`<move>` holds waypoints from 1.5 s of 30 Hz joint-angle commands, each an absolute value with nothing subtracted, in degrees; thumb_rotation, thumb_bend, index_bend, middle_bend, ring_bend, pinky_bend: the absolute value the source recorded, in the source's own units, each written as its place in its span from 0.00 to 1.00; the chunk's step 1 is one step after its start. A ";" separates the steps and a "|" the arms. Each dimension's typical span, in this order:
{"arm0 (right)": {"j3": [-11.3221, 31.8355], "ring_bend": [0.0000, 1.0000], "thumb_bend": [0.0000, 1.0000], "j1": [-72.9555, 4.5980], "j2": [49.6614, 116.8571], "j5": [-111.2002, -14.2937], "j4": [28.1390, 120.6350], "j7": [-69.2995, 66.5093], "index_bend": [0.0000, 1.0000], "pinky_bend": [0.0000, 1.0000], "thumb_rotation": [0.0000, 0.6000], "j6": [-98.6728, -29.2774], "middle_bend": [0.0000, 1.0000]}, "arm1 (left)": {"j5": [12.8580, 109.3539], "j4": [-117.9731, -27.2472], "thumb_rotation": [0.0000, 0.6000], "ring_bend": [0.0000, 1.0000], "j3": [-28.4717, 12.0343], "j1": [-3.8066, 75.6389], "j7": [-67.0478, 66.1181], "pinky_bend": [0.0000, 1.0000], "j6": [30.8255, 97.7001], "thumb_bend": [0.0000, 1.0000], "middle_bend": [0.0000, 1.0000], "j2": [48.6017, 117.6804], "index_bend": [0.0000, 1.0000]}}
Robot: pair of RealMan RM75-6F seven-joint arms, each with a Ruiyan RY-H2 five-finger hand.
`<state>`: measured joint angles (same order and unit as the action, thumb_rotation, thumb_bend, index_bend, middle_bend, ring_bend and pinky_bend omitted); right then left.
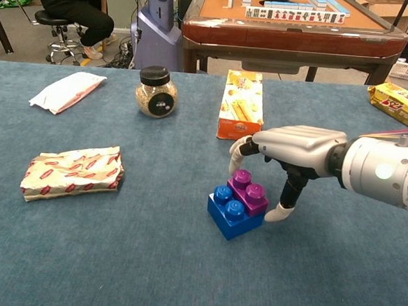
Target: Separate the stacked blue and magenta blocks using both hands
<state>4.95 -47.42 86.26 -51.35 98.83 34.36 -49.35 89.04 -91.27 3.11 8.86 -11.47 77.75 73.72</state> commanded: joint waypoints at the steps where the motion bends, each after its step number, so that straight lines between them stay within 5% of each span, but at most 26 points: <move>1: 4.85 0.06 0.03 -47.76 86.46 -50.93 98.71 34.10 0.30 0.23 1.00 -49.34 0.11 | 88.99 -91.25 1.00 0.48 3.12 8.85 -11.46 0.69 77.71 0.21 0.45 73.71 0.37; 16: 4.32 0.06 0.16 -48.93 86.53 -50.16 98.00 31.67 0.33 0.23 1.00 -49.35 0.12 | 88.97 -91.45 1.00 0.48 3.13 8.93 -11.65 0.69 77.60 0.21 0.45 73.69 0.37; 27: 3.89 0.06 0.28 -49.20 86.82 -50.76 97.39 30.15 0.45 0.23 1.00 -49.69 0.20 | 88.97 -91.35 1.00 0.48 3.23 8.96 -11.68 0.69 77.44 0.21 0.45 73.91 0.37; 45: 5.08 0.06 0.29 -44.41 81.47 -59.71 101.04 21.08 0.56 0.23 1.00 -55.30 0.22 | 89.54 -95.21 1.00 0.48 1.04 11.59 -12.64 0.69 76.30 0.21 0.45 74.19 0.34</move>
<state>4.76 -44.77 81.95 -59.22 100.65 21.59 -54.89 89.64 -94.53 1.50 11.14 -12.55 76.55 74.22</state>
